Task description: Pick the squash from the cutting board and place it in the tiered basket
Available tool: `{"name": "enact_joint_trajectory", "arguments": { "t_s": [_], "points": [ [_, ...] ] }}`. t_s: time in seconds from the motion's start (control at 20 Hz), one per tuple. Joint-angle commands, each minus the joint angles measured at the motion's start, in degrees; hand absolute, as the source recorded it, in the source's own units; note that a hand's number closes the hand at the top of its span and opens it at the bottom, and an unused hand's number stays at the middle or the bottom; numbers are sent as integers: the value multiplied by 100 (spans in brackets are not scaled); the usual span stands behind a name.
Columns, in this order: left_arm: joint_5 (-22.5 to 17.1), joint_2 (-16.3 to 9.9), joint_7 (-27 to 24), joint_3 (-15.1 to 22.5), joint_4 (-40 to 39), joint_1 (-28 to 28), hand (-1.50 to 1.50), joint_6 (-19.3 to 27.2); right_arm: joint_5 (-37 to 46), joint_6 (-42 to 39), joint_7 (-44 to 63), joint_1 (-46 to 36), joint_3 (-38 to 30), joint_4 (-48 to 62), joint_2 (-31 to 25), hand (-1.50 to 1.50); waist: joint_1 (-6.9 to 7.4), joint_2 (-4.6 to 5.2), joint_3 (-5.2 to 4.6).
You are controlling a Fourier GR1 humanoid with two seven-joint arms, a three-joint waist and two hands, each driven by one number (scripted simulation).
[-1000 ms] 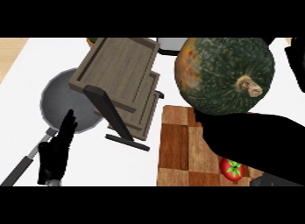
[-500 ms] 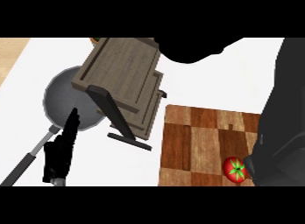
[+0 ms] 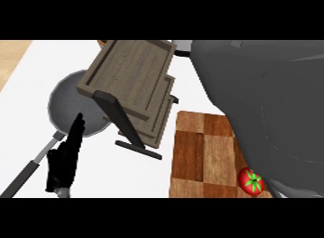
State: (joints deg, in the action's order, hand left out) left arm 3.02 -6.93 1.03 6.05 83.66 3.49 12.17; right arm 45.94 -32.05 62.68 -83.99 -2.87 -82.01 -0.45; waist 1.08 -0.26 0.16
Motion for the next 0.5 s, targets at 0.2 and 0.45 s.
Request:
{"name": "enact_joint_trajectory", "arguments": {
  "t_s": [0.2,0.45],
  "points": [
    [-5,18,257,-24,-109,146,0,0,-172,1329,590,350,92,549,43,150,25,26,-20],
    [35,33,191,57,-156,84,0,-74,-973,2519,603,683,-136,801,43,-150,148,42,-21]
  ]
}}
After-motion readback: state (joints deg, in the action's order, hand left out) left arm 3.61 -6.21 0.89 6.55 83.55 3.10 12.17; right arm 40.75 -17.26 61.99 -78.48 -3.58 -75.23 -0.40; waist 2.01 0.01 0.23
